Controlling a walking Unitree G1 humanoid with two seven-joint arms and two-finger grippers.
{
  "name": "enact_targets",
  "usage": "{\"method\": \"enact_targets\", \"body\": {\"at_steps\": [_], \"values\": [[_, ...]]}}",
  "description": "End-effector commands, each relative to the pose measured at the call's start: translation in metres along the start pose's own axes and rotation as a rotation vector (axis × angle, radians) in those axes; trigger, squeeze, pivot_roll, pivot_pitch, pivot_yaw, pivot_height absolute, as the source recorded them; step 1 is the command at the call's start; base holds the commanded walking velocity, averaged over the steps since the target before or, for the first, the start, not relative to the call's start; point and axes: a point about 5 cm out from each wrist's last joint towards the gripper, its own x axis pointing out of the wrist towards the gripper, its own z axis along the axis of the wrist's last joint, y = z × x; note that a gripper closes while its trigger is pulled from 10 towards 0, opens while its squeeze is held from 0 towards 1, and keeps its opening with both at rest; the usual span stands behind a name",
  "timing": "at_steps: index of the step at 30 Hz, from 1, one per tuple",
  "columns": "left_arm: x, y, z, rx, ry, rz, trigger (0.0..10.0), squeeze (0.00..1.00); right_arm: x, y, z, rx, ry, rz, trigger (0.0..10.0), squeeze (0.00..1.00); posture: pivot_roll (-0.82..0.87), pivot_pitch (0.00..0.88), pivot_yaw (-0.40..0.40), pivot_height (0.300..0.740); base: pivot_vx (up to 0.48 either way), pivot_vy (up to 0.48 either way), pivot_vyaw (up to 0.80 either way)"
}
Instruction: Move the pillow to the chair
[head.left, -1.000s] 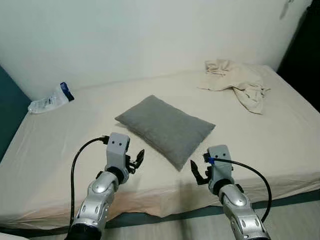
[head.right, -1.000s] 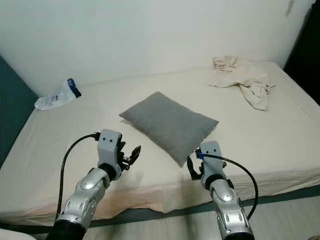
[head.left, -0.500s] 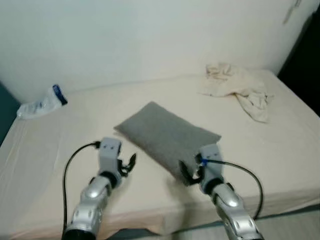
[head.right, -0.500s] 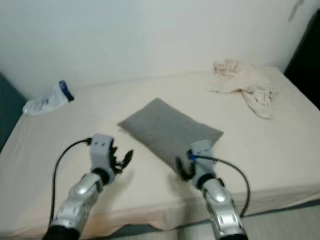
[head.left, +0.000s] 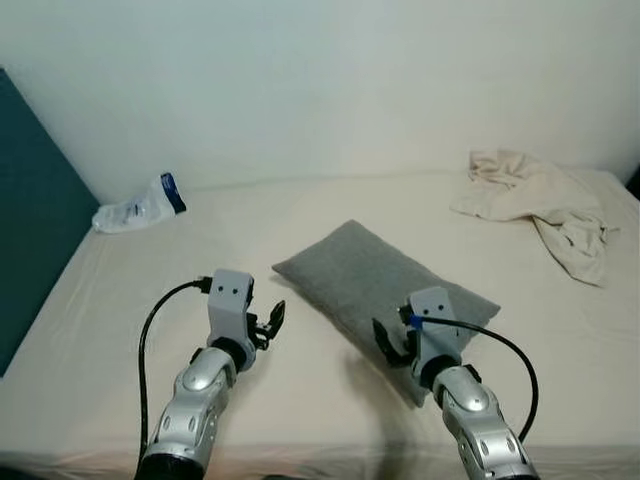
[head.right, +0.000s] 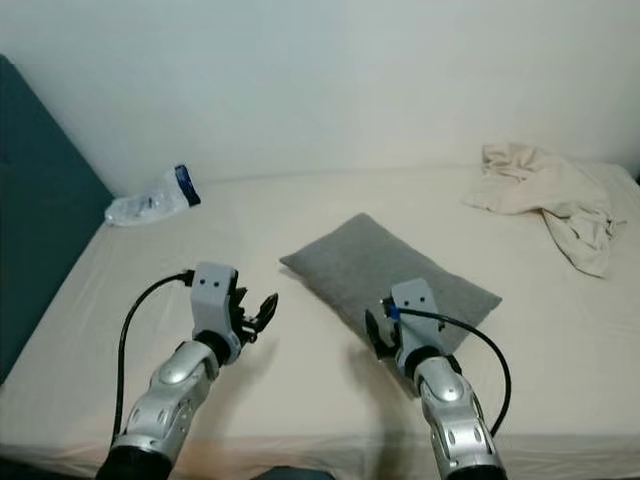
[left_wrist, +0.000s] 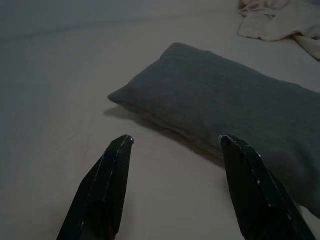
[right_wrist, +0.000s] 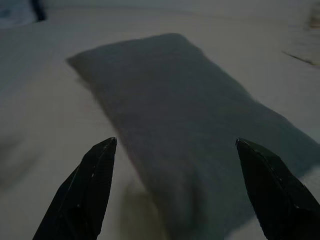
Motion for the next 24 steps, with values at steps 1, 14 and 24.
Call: {"method": "enact_targets", "body": {"at_steps": [1, 14, 24], "values": [[-0.001, 0.002, -0.003, 0.007, 0.017, 0.007, 10.0, 0.00, 0.000, -0.010, -0.006, 0.050, 0.032, -0.063, 10.0, 0.00, -0.08, 0.132, 0.115, 0.740, 0.000, 0.000, 0.00], [0.003, 0.001, -0.001, 0.013, 0.006, 0.001, 10.0, 0.00, 0.001, -0.029, -0.007, 0.128, 0.067, -0.146, 10.0, 0.00, -0.09, 0.126, 0.113, 0.740, 0.000, 0.000, -0.52], [0.004, 0.002, 0.000, 0.028, 0.006, 0.014, 10.0, 0.00, 0.002, -0.028, -0.005, 0.112, 0.055, -0.138, 10.0, 0.00, -0.09, 0.128, 0.112, 0.740, 0.000, 0.000, -0.24]]}}
